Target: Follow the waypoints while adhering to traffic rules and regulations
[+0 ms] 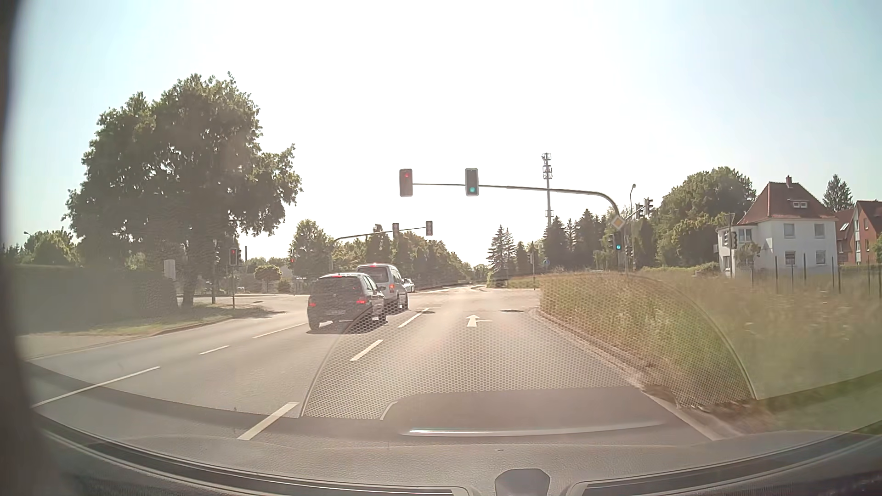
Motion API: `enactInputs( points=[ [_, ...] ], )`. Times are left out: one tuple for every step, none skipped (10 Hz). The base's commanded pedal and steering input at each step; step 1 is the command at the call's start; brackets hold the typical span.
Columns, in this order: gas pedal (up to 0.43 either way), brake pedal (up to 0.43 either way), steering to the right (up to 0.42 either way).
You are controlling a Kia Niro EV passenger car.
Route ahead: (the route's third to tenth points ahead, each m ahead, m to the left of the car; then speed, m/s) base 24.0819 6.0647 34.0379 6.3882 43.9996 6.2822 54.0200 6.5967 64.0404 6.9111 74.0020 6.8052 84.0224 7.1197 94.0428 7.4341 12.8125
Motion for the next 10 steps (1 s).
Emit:
enactInputs(
  points=[
    [0.138,0.006,-0.003],
    [0.138,0.006,-0.002],
    [0.138,0.006,-0.002],
    [0.138,0.006,-0.002],
    [0.138,0.006,-0.002],
    [0.138,0.006,-0.001],
    [0.138,0.006,-0.001],
    [0.138,0.006,-0.001],
    [0.138,0.006,-0.001],
    [0.138,0.006,-0.001]
  ],
)
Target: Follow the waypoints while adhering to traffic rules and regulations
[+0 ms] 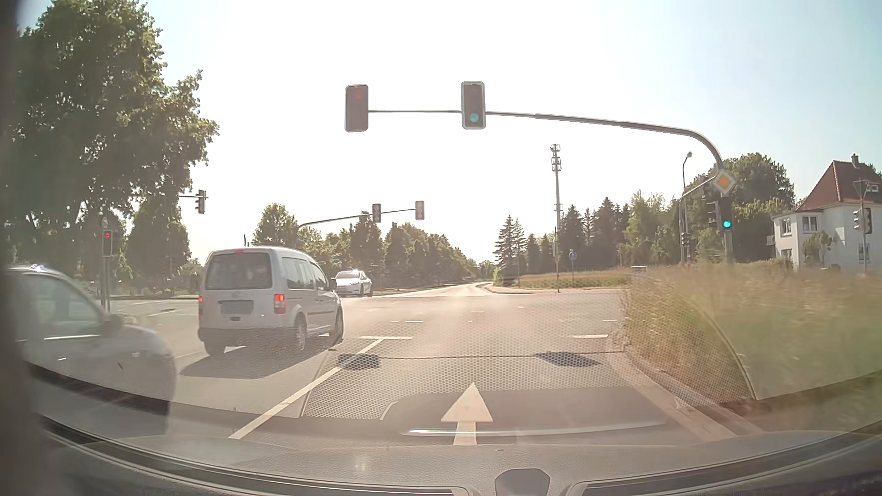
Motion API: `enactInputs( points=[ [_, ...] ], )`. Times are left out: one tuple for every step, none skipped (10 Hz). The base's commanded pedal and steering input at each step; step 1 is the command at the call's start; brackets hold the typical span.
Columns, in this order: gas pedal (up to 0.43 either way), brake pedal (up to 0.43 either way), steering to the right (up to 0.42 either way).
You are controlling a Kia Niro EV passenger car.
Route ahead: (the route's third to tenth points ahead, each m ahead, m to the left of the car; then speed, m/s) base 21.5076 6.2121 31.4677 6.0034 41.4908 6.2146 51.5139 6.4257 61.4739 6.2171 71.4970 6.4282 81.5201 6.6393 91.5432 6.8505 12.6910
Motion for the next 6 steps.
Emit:
enactInputs(
  points=[
    [0.138,0.006,-0.001],
    [0.138,0.006,0.000],
    [0.138,0.006,0.000],
    [0.110,0.006,0.000],
    [0.047,0.006,0.001],
    [0.000,0.006,0.001]
  ],
)
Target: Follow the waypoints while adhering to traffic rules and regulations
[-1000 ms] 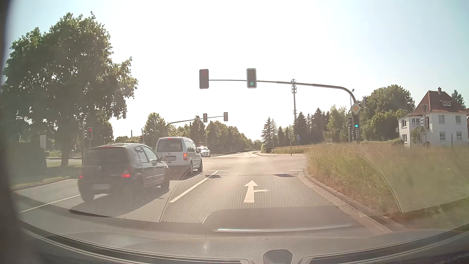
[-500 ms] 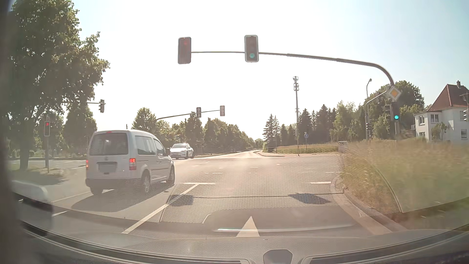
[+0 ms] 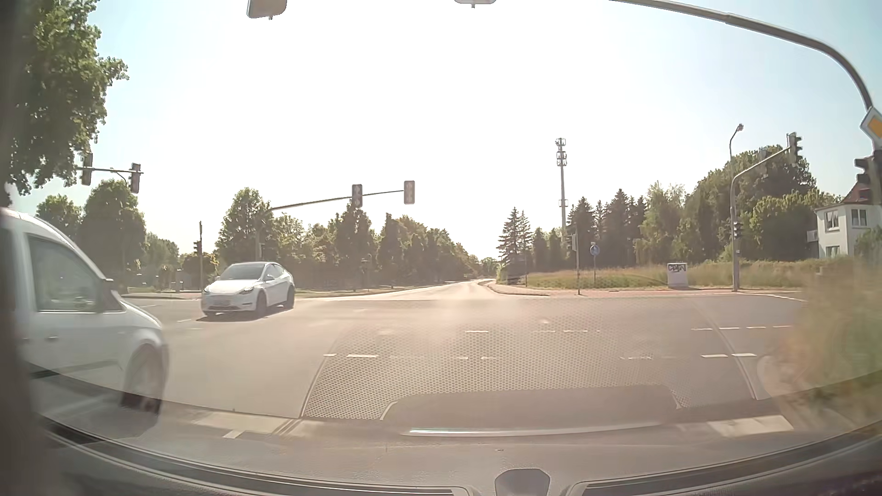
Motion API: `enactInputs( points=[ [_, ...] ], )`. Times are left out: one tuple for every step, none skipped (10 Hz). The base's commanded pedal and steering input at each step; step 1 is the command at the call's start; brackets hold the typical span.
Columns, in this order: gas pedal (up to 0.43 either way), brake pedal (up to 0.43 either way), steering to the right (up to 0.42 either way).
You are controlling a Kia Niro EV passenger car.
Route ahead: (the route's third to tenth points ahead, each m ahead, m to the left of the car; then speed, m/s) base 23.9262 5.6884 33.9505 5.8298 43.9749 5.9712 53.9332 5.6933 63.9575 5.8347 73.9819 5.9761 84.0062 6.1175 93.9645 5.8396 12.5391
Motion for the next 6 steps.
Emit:
enactInputs(
  points=[
    [0.000,0.006,0.003],
    [0.000,0.006,0.003],
    [0.000,0.006,0.003],
    [0.000,0.006,0.003],
    [0.000,0.006,0.003],
    [0.000,0.006,0.003]
  ],
)
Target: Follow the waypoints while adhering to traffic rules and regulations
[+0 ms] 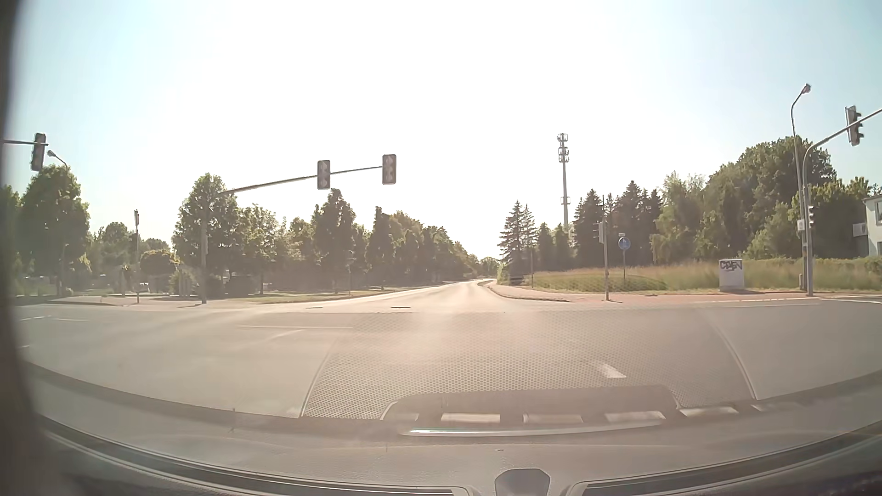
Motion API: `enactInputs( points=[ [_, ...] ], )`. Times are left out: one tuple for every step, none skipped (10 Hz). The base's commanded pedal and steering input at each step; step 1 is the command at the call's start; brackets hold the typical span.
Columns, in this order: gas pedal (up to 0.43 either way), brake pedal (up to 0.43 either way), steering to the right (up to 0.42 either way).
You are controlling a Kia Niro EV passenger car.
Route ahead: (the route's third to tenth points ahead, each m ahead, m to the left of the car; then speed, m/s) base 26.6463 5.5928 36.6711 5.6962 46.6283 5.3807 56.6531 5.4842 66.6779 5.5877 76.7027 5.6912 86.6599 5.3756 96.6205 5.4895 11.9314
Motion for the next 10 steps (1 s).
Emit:
enactInputs(
  points=[
    [0.000,0.006,0.003],
    [0.000,0.006,0.004],
    [0.028,0.006,0.007],
    [0.059,0.006,0.008],
    [0.067,0.006,0.009],
    [0.067,0.006,0.008],
    [0.118,0.006,0.005],
    [0.118,0.006,0.003],
    [0.098,0.006,0.003],
    [0.079,0.006,0.003]
  ],
)
